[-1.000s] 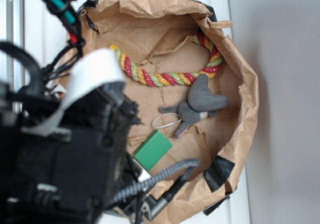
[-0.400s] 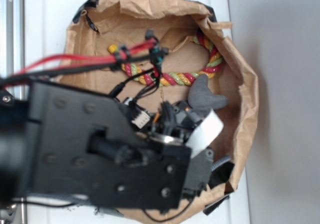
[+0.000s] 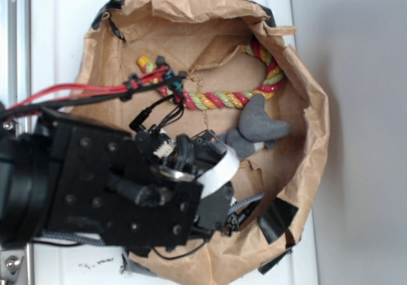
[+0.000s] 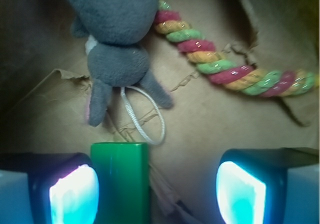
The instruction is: Grab the green block.
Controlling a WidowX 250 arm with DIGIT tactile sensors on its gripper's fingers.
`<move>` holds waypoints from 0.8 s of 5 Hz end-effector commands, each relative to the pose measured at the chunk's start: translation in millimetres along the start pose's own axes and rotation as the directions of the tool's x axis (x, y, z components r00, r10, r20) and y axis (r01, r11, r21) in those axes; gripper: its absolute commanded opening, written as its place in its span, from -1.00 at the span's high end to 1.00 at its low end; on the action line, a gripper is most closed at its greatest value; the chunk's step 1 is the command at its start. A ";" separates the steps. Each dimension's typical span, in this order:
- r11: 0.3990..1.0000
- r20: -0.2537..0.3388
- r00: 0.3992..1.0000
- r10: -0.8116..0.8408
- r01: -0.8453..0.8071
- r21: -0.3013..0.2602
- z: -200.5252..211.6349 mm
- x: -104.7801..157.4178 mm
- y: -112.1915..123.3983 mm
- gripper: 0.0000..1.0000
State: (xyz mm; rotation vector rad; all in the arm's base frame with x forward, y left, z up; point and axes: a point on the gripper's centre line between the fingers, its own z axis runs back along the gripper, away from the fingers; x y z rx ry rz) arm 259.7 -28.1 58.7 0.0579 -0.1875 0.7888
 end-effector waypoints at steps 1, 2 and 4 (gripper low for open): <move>1.000 -0.100 0.995 -0.002 -0.001 -0.025 -17.4 -11.4 -19.6 -1.00; 1.000 -0.054 0.998 0.016 -0.017 -0.018 -31.2 -22.2 -23.8 -1.00; 0.999 -0.092 0.995 0.032 -0.032 0.000 -3.0 -6.1 -10.2 1.00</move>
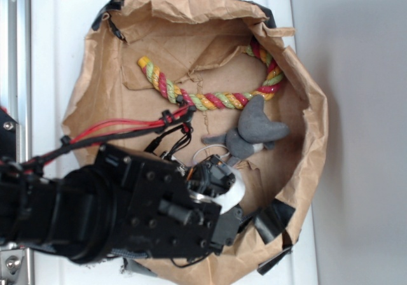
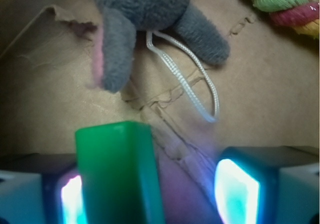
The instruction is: Grab the green block.
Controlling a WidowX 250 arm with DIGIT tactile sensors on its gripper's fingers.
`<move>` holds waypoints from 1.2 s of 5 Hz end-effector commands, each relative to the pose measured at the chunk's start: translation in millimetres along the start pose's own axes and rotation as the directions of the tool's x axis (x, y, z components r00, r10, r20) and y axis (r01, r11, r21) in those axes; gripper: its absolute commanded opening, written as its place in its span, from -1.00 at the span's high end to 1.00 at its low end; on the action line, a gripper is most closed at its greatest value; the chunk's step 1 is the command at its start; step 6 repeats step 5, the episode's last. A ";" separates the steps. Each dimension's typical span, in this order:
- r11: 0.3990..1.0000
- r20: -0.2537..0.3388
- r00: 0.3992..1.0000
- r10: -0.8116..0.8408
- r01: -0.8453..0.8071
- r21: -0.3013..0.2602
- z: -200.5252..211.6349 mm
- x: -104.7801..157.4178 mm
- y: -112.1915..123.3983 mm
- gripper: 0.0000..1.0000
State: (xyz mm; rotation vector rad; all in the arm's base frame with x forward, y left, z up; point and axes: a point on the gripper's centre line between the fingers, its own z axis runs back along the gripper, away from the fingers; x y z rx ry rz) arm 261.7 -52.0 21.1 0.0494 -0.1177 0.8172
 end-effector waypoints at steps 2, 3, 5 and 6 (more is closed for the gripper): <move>0.994 -0.063 0.994 0.092 -0.096 -0.060 86.0 57.6 27.8 1.00; 0.991 -0.085 0.991 0.105 -0.111 -0.072 102.4 71.4 41.1 1.00; 0.978 0.138 0.982 0.131 -0.105 -0.178 113.5 69.7 57.2 1.00; 0.978 0.138 0.982 0.131 -0.105 -0.178 113.5 69.7 57.2 1.00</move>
